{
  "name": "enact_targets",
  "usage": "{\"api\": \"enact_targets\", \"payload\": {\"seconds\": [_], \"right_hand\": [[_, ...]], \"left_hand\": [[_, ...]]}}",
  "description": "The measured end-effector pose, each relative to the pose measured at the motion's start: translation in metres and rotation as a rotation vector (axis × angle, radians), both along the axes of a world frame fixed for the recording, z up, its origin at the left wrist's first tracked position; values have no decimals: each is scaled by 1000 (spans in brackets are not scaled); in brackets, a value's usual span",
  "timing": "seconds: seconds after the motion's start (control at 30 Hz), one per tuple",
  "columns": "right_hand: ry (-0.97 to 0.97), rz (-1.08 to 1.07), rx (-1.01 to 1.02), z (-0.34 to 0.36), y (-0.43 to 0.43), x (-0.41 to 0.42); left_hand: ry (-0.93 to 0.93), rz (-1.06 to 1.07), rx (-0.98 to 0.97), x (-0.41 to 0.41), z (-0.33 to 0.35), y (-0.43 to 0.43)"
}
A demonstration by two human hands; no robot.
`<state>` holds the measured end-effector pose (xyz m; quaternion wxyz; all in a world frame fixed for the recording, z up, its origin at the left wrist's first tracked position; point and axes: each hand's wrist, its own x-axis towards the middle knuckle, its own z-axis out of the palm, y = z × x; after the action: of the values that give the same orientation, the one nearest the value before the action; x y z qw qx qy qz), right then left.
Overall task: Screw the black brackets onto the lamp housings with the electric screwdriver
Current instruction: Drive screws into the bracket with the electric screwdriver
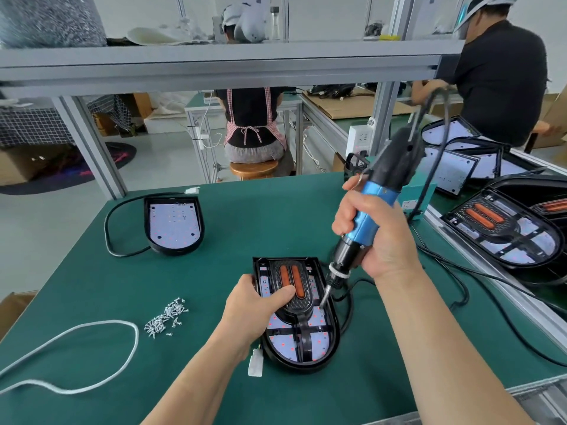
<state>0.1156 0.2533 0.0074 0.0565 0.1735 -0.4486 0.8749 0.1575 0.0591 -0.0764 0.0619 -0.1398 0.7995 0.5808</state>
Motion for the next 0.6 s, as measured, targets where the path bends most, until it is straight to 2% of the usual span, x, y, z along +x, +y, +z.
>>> {"api": "enact_targets", "payload": {"seconds": [0.2, 0.3, 0.47, 0.6], "right_hand": [[-330, -60, -414, -34, 7, -2], [-460, -54, -527, -65, 7, -3], [-522, -17, -644, -89, 16, -12], [-539, -35, -667, -97, 20, -15]], "left_hand": [[12, -19, -60, 1, 2, 1], [21, -50, -141, 2, 4, -1], [50, -61, -274, 3, 7, -8], [79, 6, -303, -1, 12, -27]]}}
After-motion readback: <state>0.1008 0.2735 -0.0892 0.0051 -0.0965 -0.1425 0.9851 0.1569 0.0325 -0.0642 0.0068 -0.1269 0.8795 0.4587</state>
